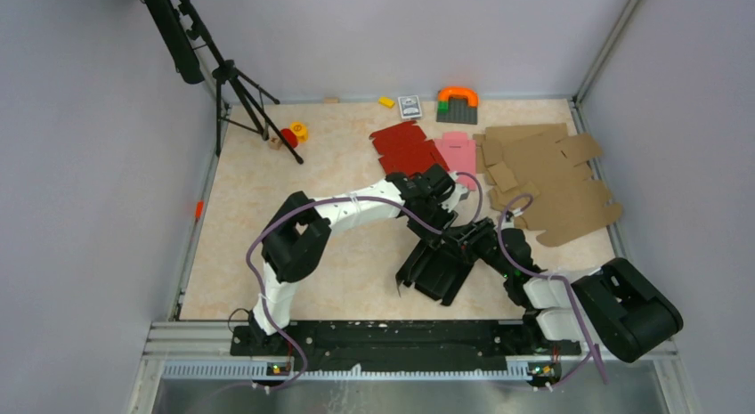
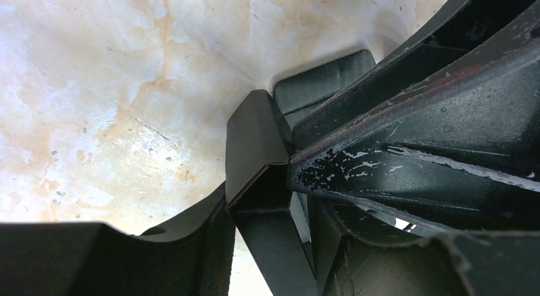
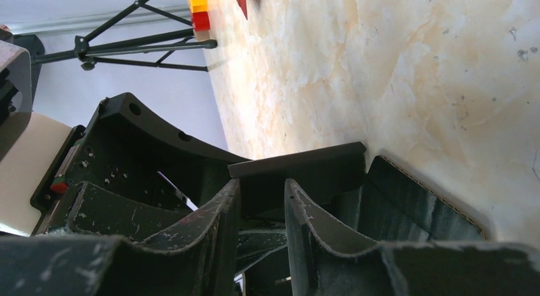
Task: Fold the paper box
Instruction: Fold the paper box at the center of the board.
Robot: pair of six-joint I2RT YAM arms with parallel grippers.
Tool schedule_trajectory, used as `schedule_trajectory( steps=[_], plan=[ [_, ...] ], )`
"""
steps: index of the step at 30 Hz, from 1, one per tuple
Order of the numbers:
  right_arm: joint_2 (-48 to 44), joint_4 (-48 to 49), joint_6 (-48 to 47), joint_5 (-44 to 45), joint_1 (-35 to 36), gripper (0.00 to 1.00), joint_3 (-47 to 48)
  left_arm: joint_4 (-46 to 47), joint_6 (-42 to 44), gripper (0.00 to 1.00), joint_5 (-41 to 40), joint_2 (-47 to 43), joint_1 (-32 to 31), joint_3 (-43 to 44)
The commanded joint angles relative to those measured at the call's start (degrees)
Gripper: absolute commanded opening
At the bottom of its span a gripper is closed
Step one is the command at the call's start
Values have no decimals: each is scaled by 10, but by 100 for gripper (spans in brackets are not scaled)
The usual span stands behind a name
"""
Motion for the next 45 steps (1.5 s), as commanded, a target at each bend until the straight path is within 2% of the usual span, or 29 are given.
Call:
schedule_trajectory(
  steps=[1,5,8,11,16,18,21,26,39,43,45],
  plan=[
    [1,74,43,-53,30,31,13,107,-24,45,12,-27,-8,-4],
    [8,87,56,-50,38,30,12,123,-30,43,2,-32,-8,-13],
    [15,107,68,-46,43,29,5,137,-34,27,-10,-36,-8,-21],
    [14,108,70,-41,44,29,-1,142,-37,19,-22,-34,-8,-20],
    [1,98,68,-28,45,28,-12,143,-38,16,-21,-30,-8,-19],
    [-12,84,67,-20,45,28,-16,146,-38,18,-16,-32,-8,-22],
    [-27,69,68,-12,45,28,-20,149,-36,33,-6,-34,-8,-23],
    [-30,67,68,-15,45,27,-19,156,-33,46,18,-39,-8,-27],
    [8,116,79,-26,45,25,-24,162,-27,54,35,-44,-8,-34],
    [9,118,79,-25,48,25,-23,165,-31,53,31,-39,-8,-32],
    [7,117,81,-25,50,25,-25,166,-37,47,13,-36,-7,-30]
  ],
)
